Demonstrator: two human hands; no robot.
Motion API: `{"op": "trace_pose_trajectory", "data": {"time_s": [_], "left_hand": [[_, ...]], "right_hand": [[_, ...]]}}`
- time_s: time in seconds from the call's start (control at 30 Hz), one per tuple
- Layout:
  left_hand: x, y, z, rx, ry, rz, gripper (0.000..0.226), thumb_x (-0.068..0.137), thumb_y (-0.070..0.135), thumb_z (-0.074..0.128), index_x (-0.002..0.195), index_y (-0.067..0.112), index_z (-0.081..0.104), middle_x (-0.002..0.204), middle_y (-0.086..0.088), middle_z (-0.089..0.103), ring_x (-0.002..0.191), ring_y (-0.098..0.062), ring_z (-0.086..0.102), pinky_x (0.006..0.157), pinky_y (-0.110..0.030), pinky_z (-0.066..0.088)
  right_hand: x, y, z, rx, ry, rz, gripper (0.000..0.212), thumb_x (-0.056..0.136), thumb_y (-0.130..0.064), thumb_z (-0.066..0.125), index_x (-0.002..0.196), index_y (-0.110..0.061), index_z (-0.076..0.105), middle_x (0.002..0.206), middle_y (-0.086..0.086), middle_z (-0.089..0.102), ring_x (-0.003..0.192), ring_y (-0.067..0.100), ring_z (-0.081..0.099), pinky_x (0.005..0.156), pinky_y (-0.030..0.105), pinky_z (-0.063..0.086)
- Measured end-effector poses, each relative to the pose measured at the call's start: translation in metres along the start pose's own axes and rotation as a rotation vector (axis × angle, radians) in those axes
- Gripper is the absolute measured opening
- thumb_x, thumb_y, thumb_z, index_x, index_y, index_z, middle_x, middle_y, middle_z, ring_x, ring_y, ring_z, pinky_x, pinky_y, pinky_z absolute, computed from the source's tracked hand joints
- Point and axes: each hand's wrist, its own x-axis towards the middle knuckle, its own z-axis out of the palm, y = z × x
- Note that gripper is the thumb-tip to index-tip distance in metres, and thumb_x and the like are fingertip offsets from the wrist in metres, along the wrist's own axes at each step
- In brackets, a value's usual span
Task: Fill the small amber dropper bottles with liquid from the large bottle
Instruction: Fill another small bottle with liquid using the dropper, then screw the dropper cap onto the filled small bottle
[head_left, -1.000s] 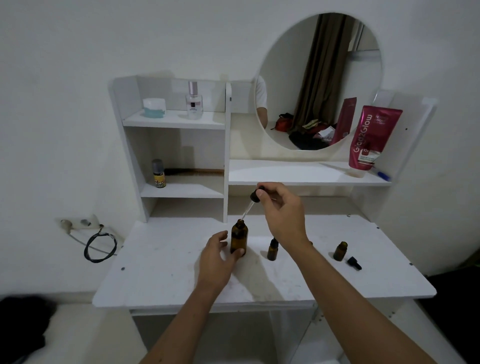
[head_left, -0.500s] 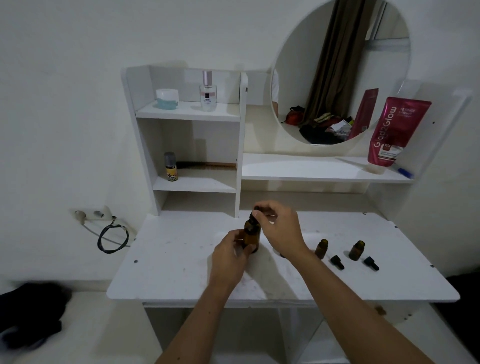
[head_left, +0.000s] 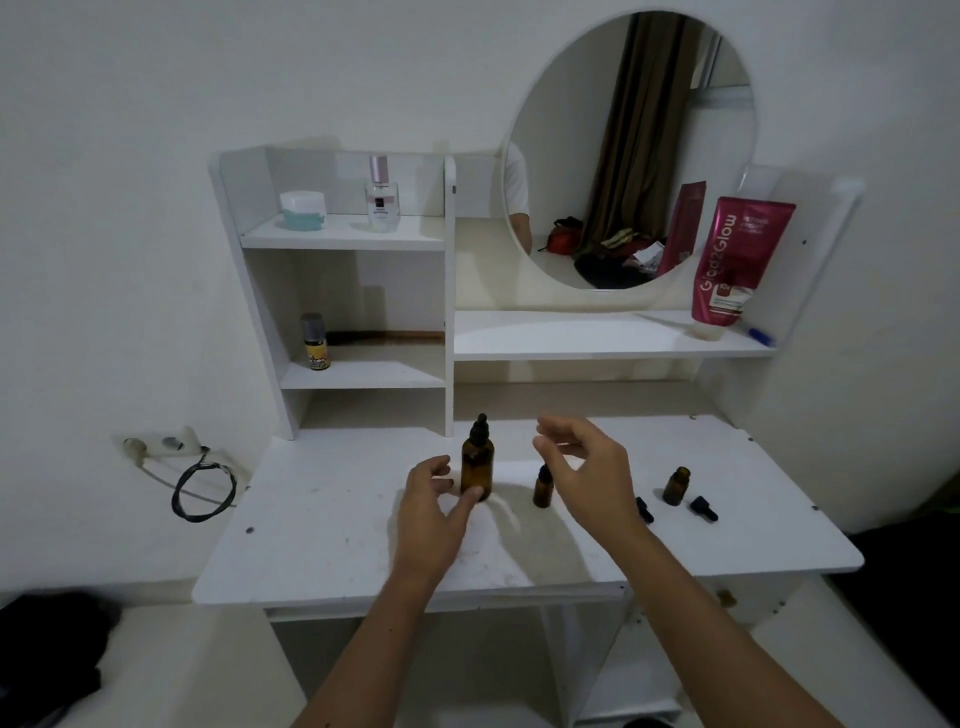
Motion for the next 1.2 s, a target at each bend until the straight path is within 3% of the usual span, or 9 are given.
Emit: {"op": "trace_pose_trajectory", "data": {"time_s": [0.2, 0.3, 0.37, 0.53, 0.7, 0.83, 0.97, 1.1, 1.2], "left_hand": [[-0.036, 0.020, 0.005, -0.120, 0.139, 0.066, 0.036, 0.089, 0.028, 0.081, 0.115, 0.033, 0.056, 0.102, 0.013, 0.065, 0.091, -0.007, 0.065, 0.071, -0.011, 0.051], [-0.059, 0.031, 0.025, -0.156, 0.038, 0.145, 0.027, 0.090, 0.025, 0.079, 0.109, 0.032, 0.061, 0.093, 0.012, 0.066, 0.089, -0.004, 0.064, 0.075, -0.015, 0.054], [-0.066, 0.039, 0.041, -0.157, -0.059, 0.176, 0.025, 0.091, 0.025, 0.078, 0.110, 0.031, 0.063, 0.095, 0.012, 0.067, 0.092, -0.005, 0.065, 0.079, -0.019, 0.056], [-0.066, 0.058, 0.084, -0.128, -0.188, 0.245, 0.026, 0.092, 0.029, 0.076, 0.116, 0.027, 0.066, 0.108, 0.016, 0.068, 0.100, -0.007, 0.066, 0.086, -0.021, 0.057], [-0.058, 0.063, 0.118, -0.062, -0.277, 0.222, 0.043, 0.094, 0.034, 0.074, 0.133, 0.029, 0.057, 0.130, 0.015, 0.059, 0.114, -0.003, 0.060, 0.099, -0.023, 0.053], [-0.050, 0.069, 0.137, -0.030, -0.293, 0.172, 0.058, 0.095, 0.032, 0.073, 0.147, 0.023, 0.048, 0.141, 0.015, 0.048, 0.122, -0.003, 0.053, 0.103, -0.021, 0.045], [-0.037, 0.073, 0.147, 0.000, -0.268, 0.152, 0.054, 0.097, 0.029, 0.071, 0.146, 0.019, 0.050, 0.139, 0.011, 0.053, 0.121, -0.005, 0.056, 0.104, -0.025, 0.048], [-0.028, 0.072, 0.155, -0.017, -0.231, 0.156, 0.032, 0.096, 0.024, 0.071, 0.128, 0.019, 0.064, 0.118, 0.012, 0.068, 0.106, 0.001, 0.064, 0.098, -0.027, 0.054], [-0.026, 0.069, 0.156, -0.006, -0.229, 0.170, 0.027, 0.096, 0.021, 0.071, 0.123, 0.021, 0.067, 0.111, 0.015, 0.069, 0.101, 0.008, 0.062, 0.093, -0.014, 0.052]], "right_hand": [[-0.044, 0.057, -0.060, -0.124, 0.185, 0.173, 0.017, 0.094, -0.008, 0.073, 0.108, -0.016, 0.074, 0.100, -0.002, 0.072, 0.082, -0.001, 0.067, 0.073, 0.005, 0.049], [-0.063, 0.090, -0.072, -0.224, 0.209, 0.281, 0.016, 0.092, -0.011, 0.076, 0.108, -0.013, 0.075, 0.100, 0.001, 0.068, 0.084, 0.006, 0.064, 0.081, 0.023, 0.054], [-0.069, 0.105, -0.074, -0.276, 0.169, 0.315, 0.021, 0.092, -0.014, 0.076, 0.113, -0.010, 0.074, 0.100, 0.001, 0.064, 0.084, 0.013, 0.063, 0.081, 0.030, 0.051], [-0.058, 0.112, -0.074, -0.353, 0.098, 0.344, 0.029, 0.093, -0.022, 0.076, 0.117, -0.007, 0.072, 0.111, 0.007, 0.065, 0.091, 0.016, 0.060, 0.085, 0.027, 0.046], [-0.056, 0.122, -0.072, -0.379, 0.090, 0.332, 0.013, 0.091, -0.018, 0.077, 0.102, -0.011, 0.076, 0.111, 0.008, 0.068, 0.099, 0.026, 0.068, 0.088, 0.034, 0.053], [-0.061, 0.125, -0.076, -0.317, 0.161, 0.333, 0.013, 0.090, -0.017, 0.077, 0.102, -0.013, 0.076, 0.102, 0.002, 0.070, 0.087, 0.017, 0.067, 0.080, 0.025, 0.049], [-0.066, 0.123, -0.082, -0.184, 0.197, 0.384, 0.012, 0.091, -0.016, 0.076, 0.103, -0.015, 0.074, 0.092, -0.005, 0.072, 0.082, 0.006, 0.068, 0.073, 0.013, 0.047], [-0.065, 0.121, -0.087, -0.008, 0.239, 0.427, 0.011, 0.091, -0.015, 0.077, 0.102, -0.018, 0.075, 0.091, -0.009, 0.076, 0.087, 0.003, 0.071, 0.083, 0.023, 0.057], [-0.064, 0.120, -0.092, 0.118, 0.262, 0.443, 0.013, 0.092, -0.013, 0.077, 0.103, -0.021, 0.076, 0.097, -0.009, 0.078, 0.095, 0.006, 0.073, 0.089, 0.029, 0.059]]}}
